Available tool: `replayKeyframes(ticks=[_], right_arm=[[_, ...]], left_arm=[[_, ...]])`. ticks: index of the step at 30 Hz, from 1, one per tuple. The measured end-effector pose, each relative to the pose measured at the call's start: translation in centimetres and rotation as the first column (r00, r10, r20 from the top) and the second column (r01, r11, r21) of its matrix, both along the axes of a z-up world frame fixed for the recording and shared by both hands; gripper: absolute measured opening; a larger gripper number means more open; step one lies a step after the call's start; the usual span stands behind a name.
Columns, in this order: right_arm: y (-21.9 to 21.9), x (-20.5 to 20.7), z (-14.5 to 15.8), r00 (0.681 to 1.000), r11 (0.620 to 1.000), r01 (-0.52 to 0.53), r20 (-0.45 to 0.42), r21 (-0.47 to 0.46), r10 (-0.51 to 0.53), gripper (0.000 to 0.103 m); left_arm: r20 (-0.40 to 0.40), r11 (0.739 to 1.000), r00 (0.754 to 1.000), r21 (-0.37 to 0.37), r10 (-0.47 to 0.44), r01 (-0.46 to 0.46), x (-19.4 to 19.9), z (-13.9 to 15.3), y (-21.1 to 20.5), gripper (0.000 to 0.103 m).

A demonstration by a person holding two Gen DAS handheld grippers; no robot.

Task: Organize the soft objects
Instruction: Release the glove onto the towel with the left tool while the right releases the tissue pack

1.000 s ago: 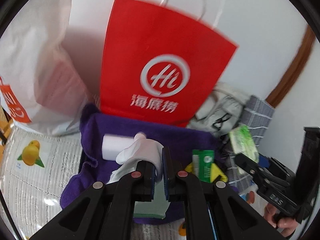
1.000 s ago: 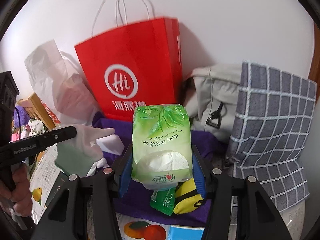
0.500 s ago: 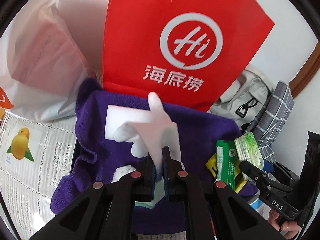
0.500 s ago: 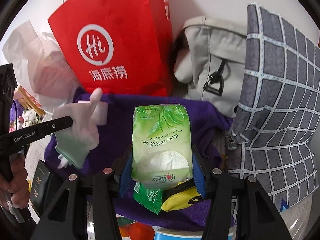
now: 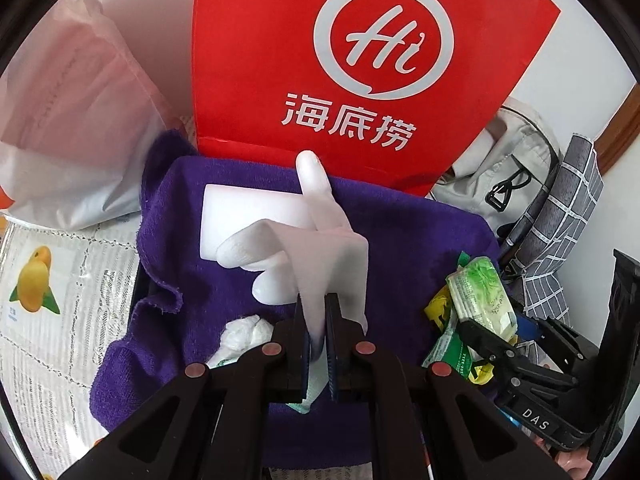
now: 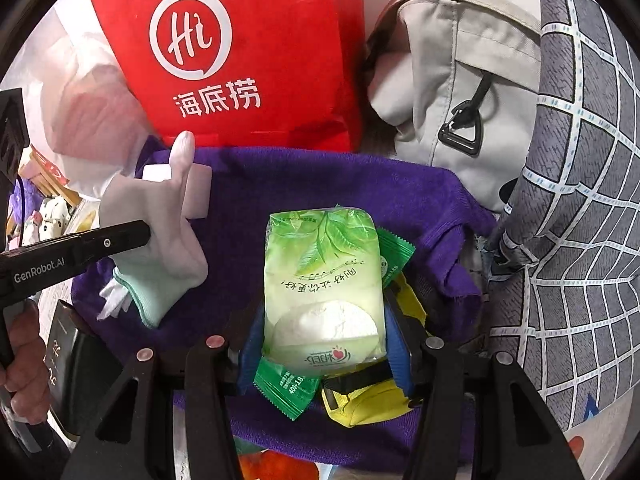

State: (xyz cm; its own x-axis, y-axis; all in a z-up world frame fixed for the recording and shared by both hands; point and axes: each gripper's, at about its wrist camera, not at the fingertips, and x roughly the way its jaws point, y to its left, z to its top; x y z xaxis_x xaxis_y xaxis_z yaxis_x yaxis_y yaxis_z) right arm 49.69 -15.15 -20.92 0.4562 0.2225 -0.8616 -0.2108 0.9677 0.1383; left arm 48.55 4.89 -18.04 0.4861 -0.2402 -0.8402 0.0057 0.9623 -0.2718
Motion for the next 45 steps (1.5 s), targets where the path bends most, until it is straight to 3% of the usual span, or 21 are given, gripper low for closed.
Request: replayKeyframes(ticks=[8,13,20,30,37,40,45], right_arm=[[-0.4,0.0,0.1,1.000,1.000,0.001,-0.017,-0.013,-0.001,0.055],[-0.5,-0.4,0.9,1.000,1.000,-0.005,-0.003,-0.030,0.005,0.062],[-0.3,-1.5,3.0,0.998,0.999,-0.008,0.063,-0.037,0.010,0.067],[0.3,-5.8,7.5,0.975,1.000,-0.001,0.222,-0.007,0.003,0.067],[-0.4,-9.4,8.7,0.973,0.999,0.021,0.230,0.048,-0.031,0.067],[-0.6,-11.1,8.2,0.981,0.996,-0.006,0.193,0.084,-0.010,0.066],[0.4,-14.8,6.8,0.984,0.999,-0.046,0.172,-0.004,0.046,0.052]], left_arm=[[0.000,0.999,1.000,0.031,-0.008,0.008,-0.1,0.1,-0.3,0.014],[0.007,0.999,1.000,0.041,0.003,-0.003,-0.5,0.6,-0.1,0.041],[0.072,0.997,0.997,0.072,-0.005,0.000,-1.7,2.7,0.4,0.052],[0.144,0.999,0.989,0.029,0.021,-0.025,-3.3,5.4,2.0,0.052],[0.168,1.000,0.986,-0.025,0.015,-0.011,-4.3,6.8,2.3,0.052],[0.189,1.000,0.982,-0.030,0.002,0.004,-4.9,7.6,2.2,0.052],[0.231,1.000,0.973,-0.024,-0.007,0.013,-6.0,9.1,2.1,0.054]])
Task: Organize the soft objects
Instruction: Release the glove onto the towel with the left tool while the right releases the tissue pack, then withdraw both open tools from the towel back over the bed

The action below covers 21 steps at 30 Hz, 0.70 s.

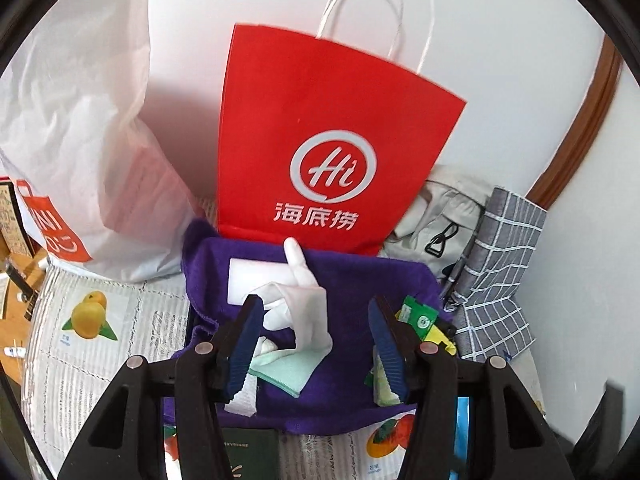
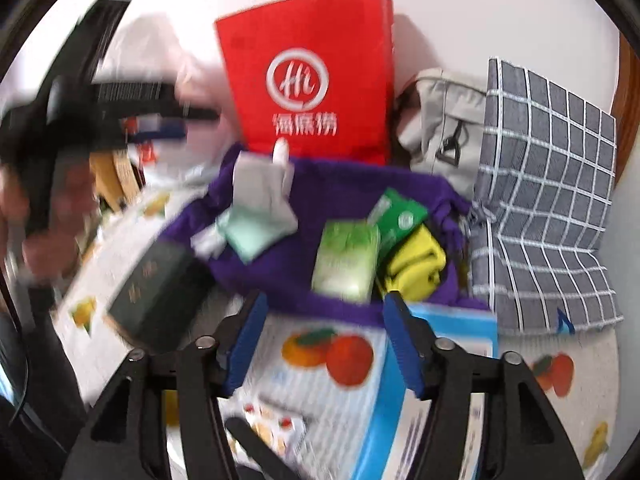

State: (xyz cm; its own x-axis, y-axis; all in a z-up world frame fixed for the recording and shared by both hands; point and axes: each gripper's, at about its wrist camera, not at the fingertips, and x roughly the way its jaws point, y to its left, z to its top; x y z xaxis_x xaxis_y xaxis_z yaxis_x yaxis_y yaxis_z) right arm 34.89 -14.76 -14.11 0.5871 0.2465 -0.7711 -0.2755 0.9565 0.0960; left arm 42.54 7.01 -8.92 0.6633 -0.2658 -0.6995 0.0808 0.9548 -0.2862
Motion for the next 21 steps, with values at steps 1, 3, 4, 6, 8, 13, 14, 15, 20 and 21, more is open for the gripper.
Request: replayKeyframes(ticks=[1,3,4,6,8,13,14,15,20,21], right_arm=[[0.3,-0.9,-0.5,1.000,1.000,-0.011,-0.014,-0.022,0.011,0.049],[0.5,-2.4,-1.5,0.999,0.999,-0.024,-0.042,-0.036,0.023,0.045],[0.6,-2.9,-1.8,0.998,0.999,-0.028,-0.052,-0.037,0.026,0.045],[0.7,-4.3,-2.4,0.997,0.999,-0.030,-0.071,-0.033,0.028,0.045],[0.8,-5.9,-3.1,0.995,0.998,-0.046,-0.094,-0.032,0.043,0.045],[1.3,-9.5,-4.4,0.988,0.996,-0.084,-0.128,-0.021,0.080,0.045],[1.4,-9.9,-4.7,0.987,0.996,-0.091,-0.133,-0.020,0.088,0.045],[1.5,-10.4,-5.0,0.987,0.994,-0.102,-0.131,-0.024,0.098,0.045],[1.7,-11.5,-6.1,0.989,0.994,-0.095,-0.117,-0.056,0.088,0.045],[1.7,-11.5,-6.3,0.990,0.993,-0.095,-0.115,-0.065,0.087,0.045]], left_arm=[[0.006,1.000,1.000,0.000,-0.004,0.004,-0.2,0.3,0.0,0.055],[0.017,1.000,1.000,-0.001,-0.015,0.015,-0.5,0.7,-0.1,0.056],[0.021,1.000,1.000,0.003,-0.021,0.021,-0.6,0.9,-0.2,0.056],[0.028,0.999,0.999,0.018,-0.029,0.028,-1.0,1.3,-0.6,0.056],[0.038,0.999,0.999,0.027,-0.035,0.034,-1.4,1.7,-0.8,0.058],[0.069,0.996,0.995,0.055,-0.075,0.071,-2.7,2.8,-2.0,0.064],[0.074,0.994,0.993,0.068,-0.088,0.083,-3.0,2.9,-2.4,0.065],[0.076,0.993,0.992,0.078,-0.096,0.090,-3.3,3.0,-2.6,0.065],[0.061,0.989,0.993,0.107,-0.104,0.097,-5.5,2.6,-2.7,0.065],[0.050,0.989,0.994,0.111,-0.100,0.094,-6.1,2.3,-2.5,0.065]])
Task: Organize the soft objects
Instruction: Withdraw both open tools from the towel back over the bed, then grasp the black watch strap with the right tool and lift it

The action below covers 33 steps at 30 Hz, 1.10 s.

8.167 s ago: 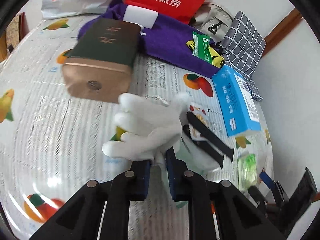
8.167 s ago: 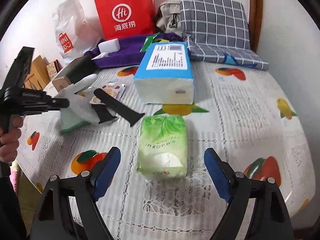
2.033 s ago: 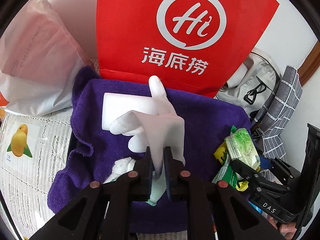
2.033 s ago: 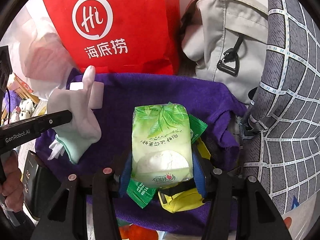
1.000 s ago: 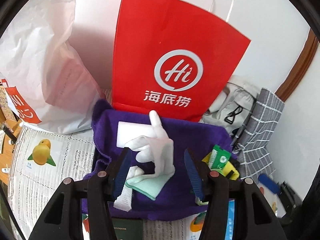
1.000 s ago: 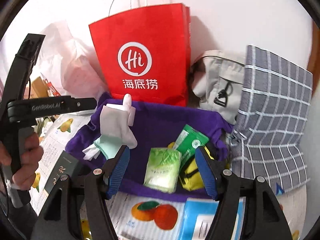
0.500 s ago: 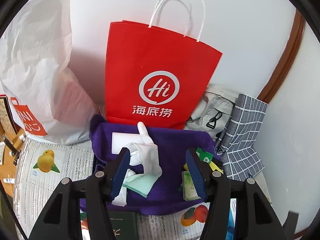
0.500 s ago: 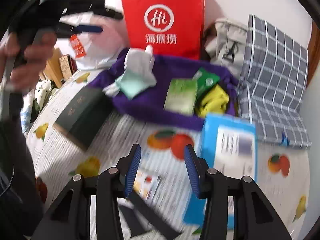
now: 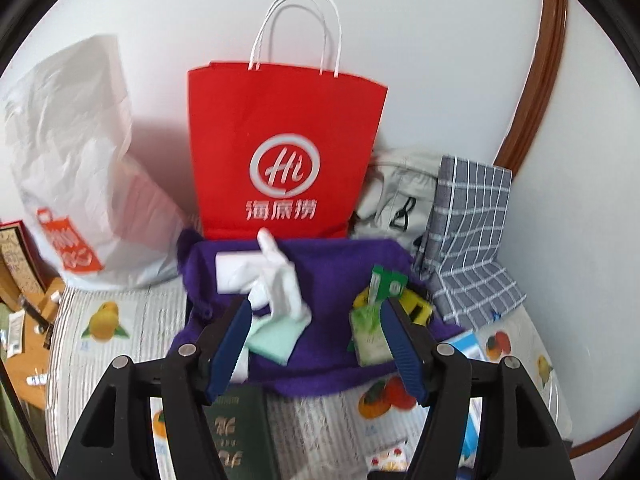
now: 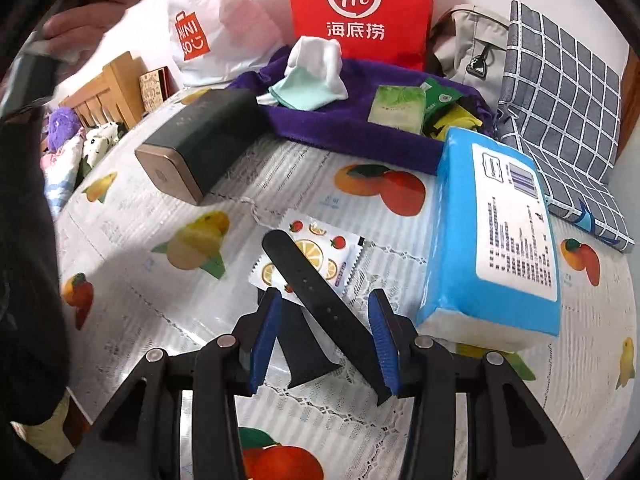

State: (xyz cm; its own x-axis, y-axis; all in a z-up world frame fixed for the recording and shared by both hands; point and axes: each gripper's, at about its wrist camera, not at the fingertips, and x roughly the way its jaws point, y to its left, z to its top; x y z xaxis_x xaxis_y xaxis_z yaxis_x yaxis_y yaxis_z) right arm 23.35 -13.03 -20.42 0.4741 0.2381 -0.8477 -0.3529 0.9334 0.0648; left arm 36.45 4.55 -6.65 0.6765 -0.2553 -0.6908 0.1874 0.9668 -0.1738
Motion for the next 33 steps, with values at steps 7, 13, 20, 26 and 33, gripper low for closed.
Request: replayKeyframes(ticks=[7,13,20,26,33], right_arm=[[0.7,0.5,-2.2,1.000,0.998,0.003,0.004,-0.067,-0.003,0.044],[0.5,0.8,-2.7,1.000,1.000,-0.014,-0.001,-0.006,0.014,0.028],[0.1,-0.2,-0.9,1.000,0.997,0.003,-0.014,0.072,-0.002,0.000],[-1.0,-1.6,-0.7,1.000,0.996,0.030,-0.005,0.079,-0.030,0.003],[-0.8,-0.8,-1.1,0.999,0.997,0.021,0.042,0.080,-0.024,0.038]], left_arm=[[-0.079,0.998,0.995,-0.012,0.064,-0.065,-6.2,-3.1,4.5,0.065],[-0.149,0.987,0.978,-0.041,0.145,-0.152,-10.9,-5.9,8.3,0.065],[-0.211,0.977,0.958,-0.050,0.192,-0.206,-13.7,-8.2,9.1,0.065],[-0.238,0.982,0.957,-0.045,0.168,-0.183,-15.5,-9.0,8.0,0.065],[-0.226,0.986,0.963,-0.044,0.149,-0.163,-17.7,-9.5,7.0,0.065]])
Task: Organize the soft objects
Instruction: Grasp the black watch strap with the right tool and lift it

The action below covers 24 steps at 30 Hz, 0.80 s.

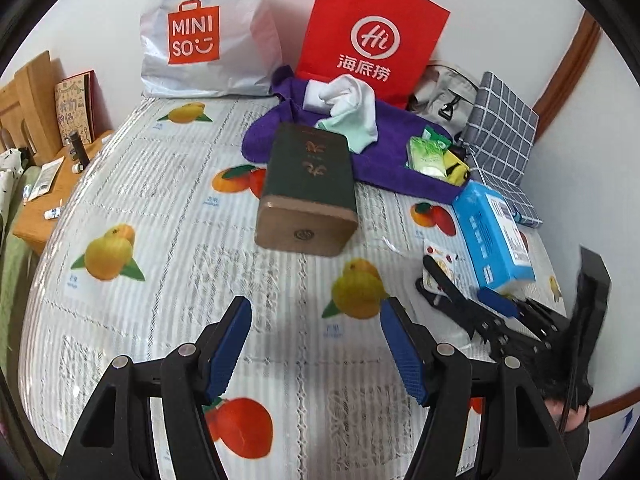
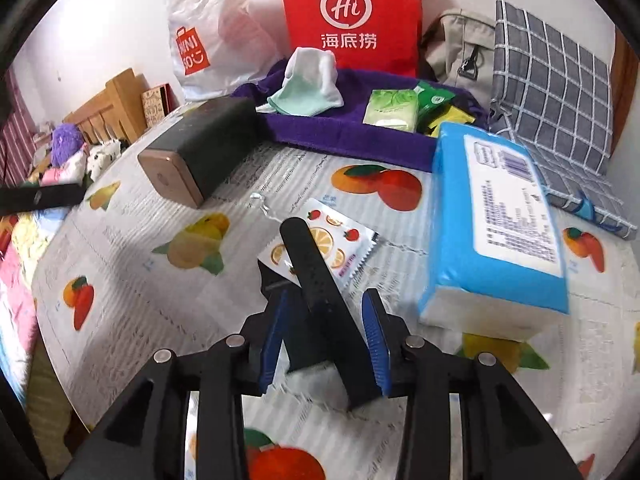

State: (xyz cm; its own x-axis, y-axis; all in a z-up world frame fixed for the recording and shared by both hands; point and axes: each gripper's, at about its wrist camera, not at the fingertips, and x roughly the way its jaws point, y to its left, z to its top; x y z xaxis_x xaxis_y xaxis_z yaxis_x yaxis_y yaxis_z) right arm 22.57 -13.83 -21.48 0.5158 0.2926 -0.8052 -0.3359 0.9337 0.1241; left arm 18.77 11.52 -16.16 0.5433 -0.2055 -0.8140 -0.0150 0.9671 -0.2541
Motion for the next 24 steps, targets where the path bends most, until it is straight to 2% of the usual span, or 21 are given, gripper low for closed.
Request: replayKeyframes(ticks=[2,4,5,7,8,9,10,13,17,24], right_arm=[[0.3,0.8,-1.0,0.999,0.999,-0.009,-0.039,0.033,0.010,0.038],[0.7,1.3,-2.2,0.998,1.000,0.000,-0.064,0.007,0.000,0.039],[0.7,1.2,-2.1,0.999,1.000,0.004,-0.034,0.006,-0.004,0.039],[1.0,1.3,-2.1,0.999,1.000,0.003,-0.037,-0.003,-0.003,0.037],[1.1,1.4,-2.0,0.999,1.000,0.000,-0.043,0.006,0.000,0.022],[1.1,1.4,-1.9,0.999,0.999,-0.012,-0.052,0.030,0.013,0.012],[1.2,1.4,-1.6,0.997,0.998,-0.029,-0.065,0.064,0.033,0.011],[1.7,0.8,-0.5,0.998,0.998,-0.040,-0.042,0.056,0.043,0.008],[1.7,0.0,0.4,0.998,0.995,-0.035,-0.045,0.093,0.040,0.008],[0.9,-2.2,0.1,0.995,0.993,-0.027,-0.091,0.115,0.037,0.009]], left_arm=[[-0.012,1.000,1.000,0.000,-0.006,0.006,-0.4,-0.6,-0.2,0.065],[-0.024,1.000,1.000,0.007,-0.016,0.016,-0.7,-1.2,-0.4,0.065],[-0.030,1.000,0.999,0.011,-0.019,0.020,-0.9,-1.5,-0.4,0.065],[-0.038,1.000,0.999,0.015,-0.020,0.020,-1.1,-2.0,-0.2,0.065],[-0.040,1.000,0.999,0.013,-0.017,0.018,-1.1,-2.1,-0.1,0.065],[-0.043,1.000,0.999,0.009,-0.012,0.012,-1.0,-2.2,0.0,0.065],[-0.045,1.000,0.999,0.006,-0.006,0.007,-0.9,-2.2,0.2,0.065],[-0.039,1.000,0.999,0.008,-0.007,0.007,-1.0,-2.0,0.4,0.065],[-0.032,1.000,0.999,0.007,-0.011,0.011,-1.4,-1.9,0.5,0.065],[-0.047,1.000,0.999,0.000,-0.016,0.016,-2.0,-2.2,0.3,0.065]])
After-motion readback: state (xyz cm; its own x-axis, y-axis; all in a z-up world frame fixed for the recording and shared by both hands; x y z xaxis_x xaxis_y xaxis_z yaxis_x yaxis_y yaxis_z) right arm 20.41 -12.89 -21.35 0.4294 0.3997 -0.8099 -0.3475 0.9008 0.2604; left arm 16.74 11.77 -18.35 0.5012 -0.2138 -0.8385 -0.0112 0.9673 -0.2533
